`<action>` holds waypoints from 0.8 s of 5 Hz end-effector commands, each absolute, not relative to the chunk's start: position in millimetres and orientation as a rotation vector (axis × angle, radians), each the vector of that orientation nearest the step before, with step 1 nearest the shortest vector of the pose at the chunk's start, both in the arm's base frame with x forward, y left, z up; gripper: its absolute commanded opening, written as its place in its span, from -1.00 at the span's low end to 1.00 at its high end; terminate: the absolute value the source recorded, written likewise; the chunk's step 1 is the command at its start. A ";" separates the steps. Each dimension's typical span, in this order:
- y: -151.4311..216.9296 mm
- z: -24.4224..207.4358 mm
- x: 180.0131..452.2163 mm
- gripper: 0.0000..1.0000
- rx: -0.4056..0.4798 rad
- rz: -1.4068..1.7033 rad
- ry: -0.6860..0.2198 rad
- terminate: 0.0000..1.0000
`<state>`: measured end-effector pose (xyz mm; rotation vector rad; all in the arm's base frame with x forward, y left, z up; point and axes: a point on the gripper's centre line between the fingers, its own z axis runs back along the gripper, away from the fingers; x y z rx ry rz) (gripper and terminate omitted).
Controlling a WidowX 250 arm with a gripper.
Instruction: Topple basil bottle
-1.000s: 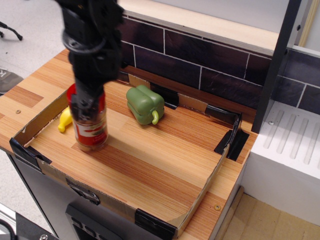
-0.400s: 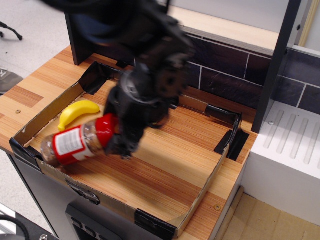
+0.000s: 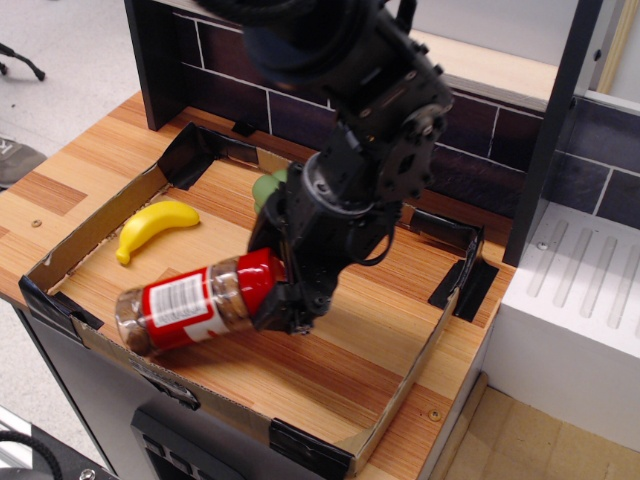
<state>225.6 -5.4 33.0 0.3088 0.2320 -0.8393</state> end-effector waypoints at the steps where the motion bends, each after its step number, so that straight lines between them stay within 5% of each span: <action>1: -11.0 29.2 249.3 -1.00 -0.006 -0.754 -0.021 -1.00; 2: -11.6 25.6 252.4 -1.00 -0.089 -0.745 -0.087 -1.00; 3: -9.7 32.4 254.8 1.00 -0.100 -0.692 -0.138 -1.00; 4: -7.5 46.6 256.9 1.00 -0.121 -0.651 -0.134 -1.00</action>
